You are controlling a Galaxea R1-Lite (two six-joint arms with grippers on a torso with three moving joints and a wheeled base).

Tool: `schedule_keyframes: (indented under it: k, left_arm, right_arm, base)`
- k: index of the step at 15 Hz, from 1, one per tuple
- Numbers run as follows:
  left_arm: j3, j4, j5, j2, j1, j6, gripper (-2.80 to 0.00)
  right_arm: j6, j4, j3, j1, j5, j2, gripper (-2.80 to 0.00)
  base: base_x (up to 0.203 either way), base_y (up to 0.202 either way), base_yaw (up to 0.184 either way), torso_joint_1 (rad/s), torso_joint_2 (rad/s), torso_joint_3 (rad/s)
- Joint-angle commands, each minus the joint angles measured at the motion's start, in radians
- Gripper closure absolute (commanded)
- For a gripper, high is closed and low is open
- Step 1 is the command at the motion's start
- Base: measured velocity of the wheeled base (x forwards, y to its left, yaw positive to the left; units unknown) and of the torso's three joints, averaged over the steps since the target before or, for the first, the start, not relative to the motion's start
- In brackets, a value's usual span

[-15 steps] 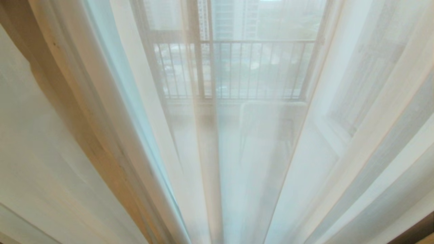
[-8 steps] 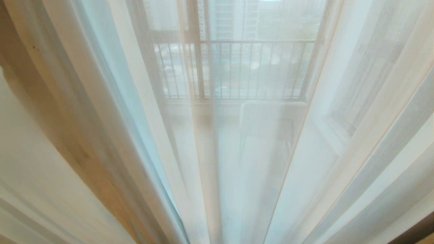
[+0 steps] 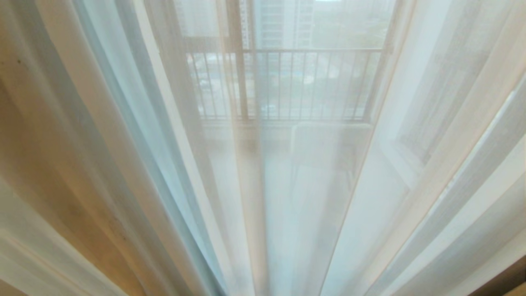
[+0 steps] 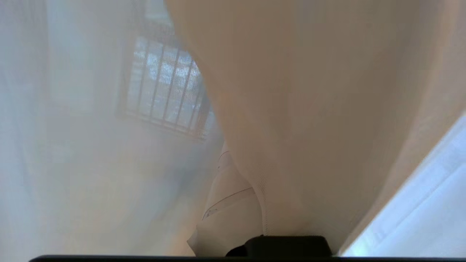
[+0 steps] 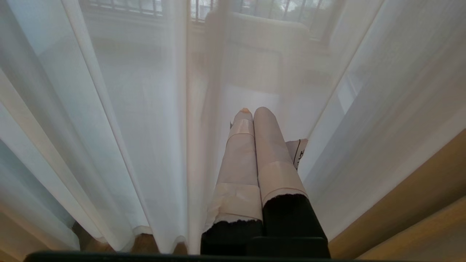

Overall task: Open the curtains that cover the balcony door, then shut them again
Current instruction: Close the inner curtains on both sides

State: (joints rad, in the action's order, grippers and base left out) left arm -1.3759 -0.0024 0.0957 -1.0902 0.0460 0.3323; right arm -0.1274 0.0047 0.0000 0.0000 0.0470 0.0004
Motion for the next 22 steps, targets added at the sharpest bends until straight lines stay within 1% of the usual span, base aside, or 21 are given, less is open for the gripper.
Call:
schedule_keyframes:
  k: [1, 4, 6, 12, 13, 14, 15, 19, 21, 22]
  left_arm:
    - [0.012, 0.006, -0.007, 0.046, 0.002, 0.008, 0.00]
    - [0.014, 0.009, -0.021, 0.070, 0.021, 0.007, 0.00]
    - [0.015, 0.009, -0.022, 0.078, 0.060, 0.007, 0.00]
    - [0.009, 0.010, -0.025, 0.080, 0.282, -0.001, 0.00]
    - [0.009, 0.010, -0.035, 0.077, 0.321, -0.003, 0.00]
    - [0.010, 0.011, -0.063, 0.074, 0.357, -0.006, 0.00]
    - [0.012, 0.010, -0.106, 0.065, 0.378, -0.012, 0.00]
    - [0.006, 0.010, -0.206, 0.044, 0.457, -0.014, 0.00]
    - [0.006, 0.011, -0.233, 0.041, 0.504, -0.015, 0.00]
    - [0.007, 0.012, -0.236, 0.036, 0.528, -0.015, 0.00]
  right_arm:
    - [-0.001, 0.000, 0.000, 0.000, 0.001, 0.000, 0.00]
    - [-0.001, 0.000, 0.000, 0.000, 0.001, 0.000, 0.00]
    - [-0.001, 0.000, 0.000, 0.000, 0.001, 0.000, 0.00]
    - [-0.001, 0.000, 0.000, 0.000, 0.001, 0.000, 0.00]
    - [-0.001, 0.000, 0.000, 0.000, 0.001, 0.000, 0.00]
    - [-0.001, 0.000, 0.000, 0.000, 0.001, 0.000, 0.00]
    - [-0.001, 0.000, 0.000, 0.000, 0.001, 0.000, 0.00]
    - [-0.001, 0.000, 0.000, 0.000, 0.001, 0.000, 0.00]
    - [-0.001, 0.000, 0.000, 0.000, 0.001, 0.000, 0.00]
    - [-0.001, 0.000, 0.000, 0.000, 0.001, 0.000, 0.00]
  base:
    - [0.000, 0.000, 0.000, 0.000, 0.00, 0.000]
    - [0.000, 0.000, 0.000, 0.000, 0.00, 0.000]
    - [0.000, 0.000, 0.000, 0.000, 0.00, 0.000]
    - [0.000, 0.000, 0.000, 0.000, 0.00, 0.000]
    - [0.000, 0.000, 0.000, 0.000, 0.00, 0.000]
    - [0.000, 0.000, 0.000, 0.000, 0.00, 0.000]
    - [0.000, 0.000, 0.000, 0.000, 0.00, 0.000]
    - [0.000, 0.000, 0.000, 0.000, 0.00, 0.000]
    - [0.000, 0.000, 0.000, 0.000, 0.00, 0.000]
    - [0.000, 0.000, 0.000, 0.000, 0.00, 0.000]
